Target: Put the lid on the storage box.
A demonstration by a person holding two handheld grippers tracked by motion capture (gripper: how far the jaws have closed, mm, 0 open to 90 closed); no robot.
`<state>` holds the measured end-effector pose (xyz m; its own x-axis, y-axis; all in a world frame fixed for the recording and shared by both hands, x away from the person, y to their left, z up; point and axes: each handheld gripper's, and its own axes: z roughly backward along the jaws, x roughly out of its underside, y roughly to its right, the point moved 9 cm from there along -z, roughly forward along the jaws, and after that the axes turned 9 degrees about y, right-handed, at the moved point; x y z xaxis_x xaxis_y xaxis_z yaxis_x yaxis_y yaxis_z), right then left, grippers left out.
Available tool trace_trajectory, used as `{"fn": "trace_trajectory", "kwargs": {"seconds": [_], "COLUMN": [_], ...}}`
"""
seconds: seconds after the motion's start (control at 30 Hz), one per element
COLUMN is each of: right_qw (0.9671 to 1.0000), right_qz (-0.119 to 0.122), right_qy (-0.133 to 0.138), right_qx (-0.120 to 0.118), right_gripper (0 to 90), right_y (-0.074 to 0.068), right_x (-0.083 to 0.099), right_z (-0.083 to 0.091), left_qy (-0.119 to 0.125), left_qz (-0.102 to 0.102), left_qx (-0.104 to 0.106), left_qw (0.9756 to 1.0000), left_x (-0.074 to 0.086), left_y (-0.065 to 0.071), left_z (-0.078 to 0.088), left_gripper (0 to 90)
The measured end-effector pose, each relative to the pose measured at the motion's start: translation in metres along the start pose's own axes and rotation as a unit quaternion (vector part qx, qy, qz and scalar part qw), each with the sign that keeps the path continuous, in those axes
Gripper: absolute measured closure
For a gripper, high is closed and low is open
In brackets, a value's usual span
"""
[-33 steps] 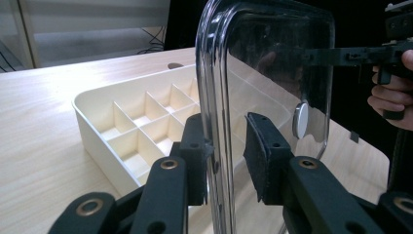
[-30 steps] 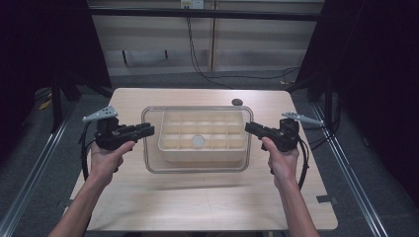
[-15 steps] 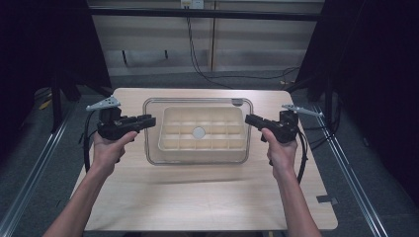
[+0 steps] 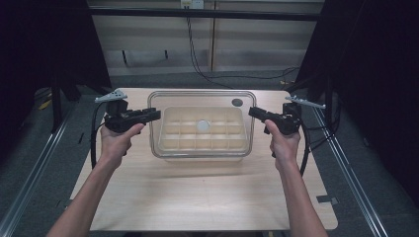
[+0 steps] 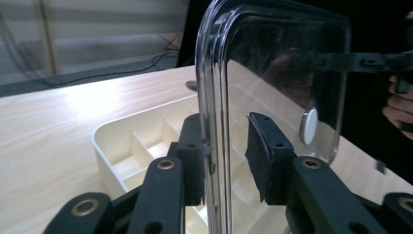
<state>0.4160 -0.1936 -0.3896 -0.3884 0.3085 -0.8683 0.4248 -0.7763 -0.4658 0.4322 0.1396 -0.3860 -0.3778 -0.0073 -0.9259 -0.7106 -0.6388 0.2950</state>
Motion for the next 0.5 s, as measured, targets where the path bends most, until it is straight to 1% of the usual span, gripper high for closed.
{"fn": "trace_trajectory", "kwargs": {"seconds": [0.03, 0.07, 0.23, 0.27, 0.4, 0.47, 0.5], "right_qw": [1.0, 0.9999, 0.9999, 1.0, 0.9999, 0.9998, 0.9997], "right_qz": [-0.006, -0.01, -0.008, -0.007, -0.012, -0.017, -0.018], "right_qy": [0.001, 0.001, 0.005, 0.004, 0.001, -0.005, -0.006], "right_qx": [0.002, 0.004, 0.005, 0.005, 0.01, 0.013, 0.012], "right_gripper": [73.7, 73.7, 73.8, 73.9, 73.9, 74.4, 74.5], "right_y": [0.005, 0.006, 0.009, 0.01, 0.015, 0.021, 0.021], "right_x": [-0.002, -0.003, -0.009, -0.011, -0.01, -0.007, -0.006], "right_z": [-0.003, -0.003, -0.006, -0.009, -0.014, -0.019, -0.02], "left_qy": [-0.004, -0.006, -0.003, -0.007, -0.011, -0.014, -0.01], "left_qz": [0.003, 0.0, -0.003, -0.005, -0.006, 0.0, 0.007], "left_qx": [0.002, 0.003, 0.005, 0.005, 0.001, 0.003, 0.002], "left_qw": [1.0, 1.0, 1.0, 0.9999, 0.9999, 0.9999, 0.9999], "left_x": [0.001, 0.0, -0.007, -0.009, -0.009, -0.008, -0.007], "left_y": [-0.001, -0.002, -0.004, -0.006, -0.009, -0.012, -0.015], "left_z": [-0.004, -0.005, -0.008, -0.009, -0.013, -0.016, -0.019], "left_gripper": [68.4, 68.5, 68.7, 68.9, 69.0, 68.9, 68.9]}}
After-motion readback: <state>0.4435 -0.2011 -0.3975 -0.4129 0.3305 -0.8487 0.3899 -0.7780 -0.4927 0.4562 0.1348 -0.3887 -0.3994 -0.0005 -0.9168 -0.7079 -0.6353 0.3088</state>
